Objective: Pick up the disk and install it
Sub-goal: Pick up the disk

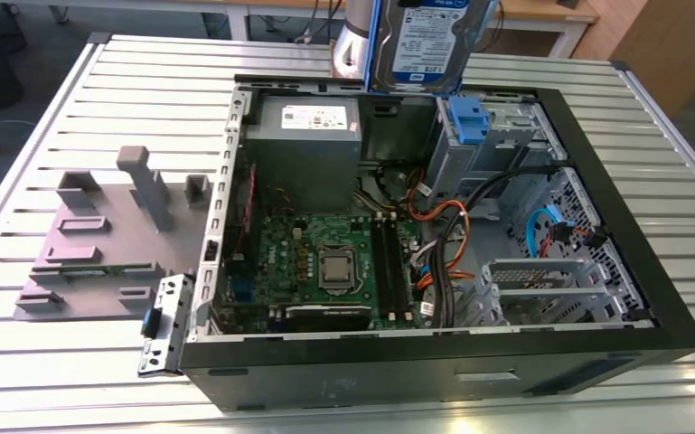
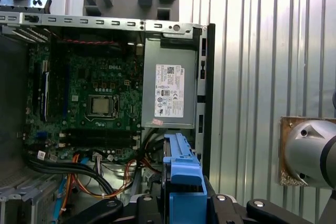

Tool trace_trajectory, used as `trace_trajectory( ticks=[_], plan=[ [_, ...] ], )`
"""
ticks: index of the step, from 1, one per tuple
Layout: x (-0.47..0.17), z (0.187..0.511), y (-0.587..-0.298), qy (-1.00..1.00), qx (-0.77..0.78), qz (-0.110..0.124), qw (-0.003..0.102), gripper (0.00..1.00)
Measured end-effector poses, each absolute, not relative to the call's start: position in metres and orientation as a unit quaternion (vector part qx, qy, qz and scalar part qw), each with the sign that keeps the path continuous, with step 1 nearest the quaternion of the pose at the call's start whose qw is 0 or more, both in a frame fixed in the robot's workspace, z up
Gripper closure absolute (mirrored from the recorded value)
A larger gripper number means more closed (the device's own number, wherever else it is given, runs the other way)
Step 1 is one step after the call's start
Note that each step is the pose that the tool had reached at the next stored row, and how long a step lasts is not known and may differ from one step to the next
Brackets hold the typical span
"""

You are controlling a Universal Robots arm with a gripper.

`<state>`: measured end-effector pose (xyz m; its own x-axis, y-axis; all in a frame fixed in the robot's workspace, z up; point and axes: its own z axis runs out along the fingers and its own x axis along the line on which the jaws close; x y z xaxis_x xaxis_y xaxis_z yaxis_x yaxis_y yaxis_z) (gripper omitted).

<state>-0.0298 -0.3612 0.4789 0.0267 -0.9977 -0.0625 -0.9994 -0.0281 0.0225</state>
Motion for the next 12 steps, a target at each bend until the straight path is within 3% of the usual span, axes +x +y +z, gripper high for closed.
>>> trace_trajectory(
  ticks=[12],
  plan=[
    [-0.0274,0.4789,-0.3615,0.697,-0.716,0.030,0.014,0.63]
  ],
)
